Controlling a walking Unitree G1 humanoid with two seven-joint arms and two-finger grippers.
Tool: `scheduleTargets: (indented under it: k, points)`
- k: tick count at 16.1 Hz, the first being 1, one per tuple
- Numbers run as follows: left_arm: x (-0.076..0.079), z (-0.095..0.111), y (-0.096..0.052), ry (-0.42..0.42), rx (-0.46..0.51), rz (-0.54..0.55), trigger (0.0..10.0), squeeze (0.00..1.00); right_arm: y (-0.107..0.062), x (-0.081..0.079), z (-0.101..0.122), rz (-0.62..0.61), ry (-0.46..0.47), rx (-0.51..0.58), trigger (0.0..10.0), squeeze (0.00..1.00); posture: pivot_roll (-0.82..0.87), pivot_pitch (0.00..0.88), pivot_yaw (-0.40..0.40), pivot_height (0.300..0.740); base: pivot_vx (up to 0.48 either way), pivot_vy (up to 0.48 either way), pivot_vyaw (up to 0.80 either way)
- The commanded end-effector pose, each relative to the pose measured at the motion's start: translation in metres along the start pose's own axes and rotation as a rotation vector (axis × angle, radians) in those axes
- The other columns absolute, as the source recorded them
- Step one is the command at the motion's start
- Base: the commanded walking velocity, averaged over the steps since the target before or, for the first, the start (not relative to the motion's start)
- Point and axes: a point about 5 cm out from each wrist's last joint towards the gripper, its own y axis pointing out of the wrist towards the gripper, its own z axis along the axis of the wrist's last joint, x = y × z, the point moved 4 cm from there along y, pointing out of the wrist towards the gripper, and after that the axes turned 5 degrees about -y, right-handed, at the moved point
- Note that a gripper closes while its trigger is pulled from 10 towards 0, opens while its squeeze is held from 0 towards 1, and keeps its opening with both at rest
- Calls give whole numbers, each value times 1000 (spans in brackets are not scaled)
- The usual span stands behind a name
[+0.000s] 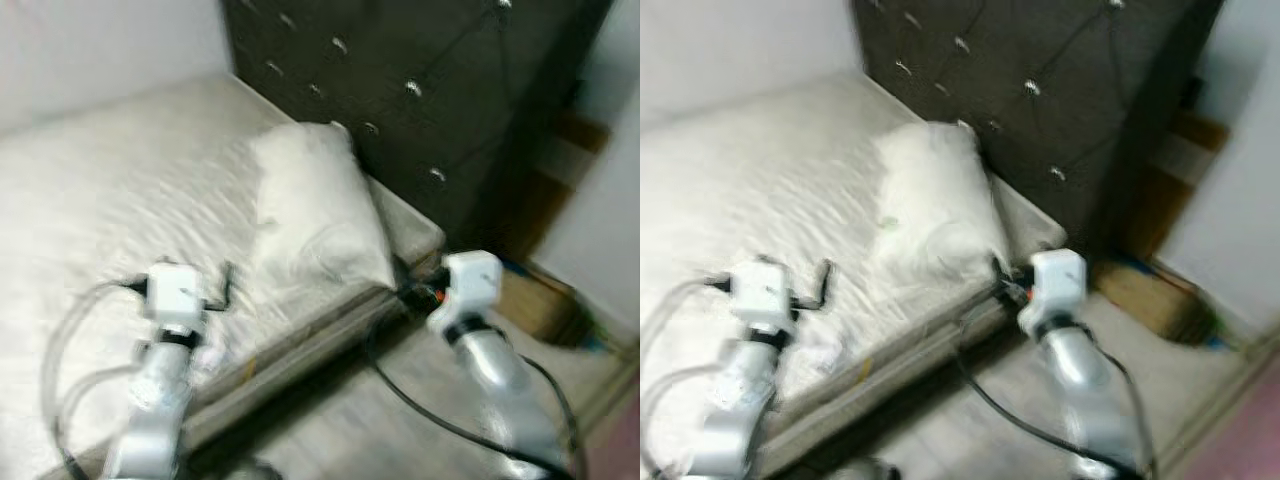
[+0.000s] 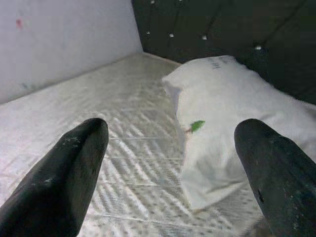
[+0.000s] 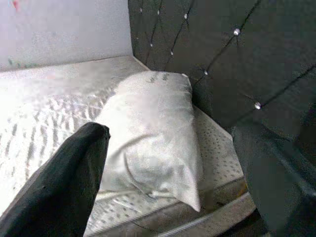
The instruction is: Clean up the room
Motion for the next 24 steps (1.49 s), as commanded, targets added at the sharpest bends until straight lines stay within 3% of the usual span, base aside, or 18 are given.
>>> scheduleTargets:
  k: [1,2,7,8,20,24]
  points:
    - [-1,3,1,1,10,-19,10000,0,2,0,1,-8,1,-1,10000,0,16,10,-11,740,0,0,800]
    - [4,5,0,-40,20,-62,10000,0,2,-1,1,0,-5,2,10000,0,16,13,-12,740,0,0,794]
    - [6,4,-4,-65,17,-75,10000,0,5,0,2,6,13,5,10000,0,18,12,-21,740,0,0,156]
    - [6,5,-4,-64,20,-84,10000,71,4,-1,1,11,14,3,10000,0,17,12,-21,740,0,0,0]
    - [9,3,-3,-70,13,-92,10000,20,5,-2,1,32,3,4,10000,0,13,1,-27,740,321,0,0]
    - [3,2,0,-92,7,-31,10000,0,7,-4,3,44,-16,12,10000,0,15,11,-28,740,0,0,511]
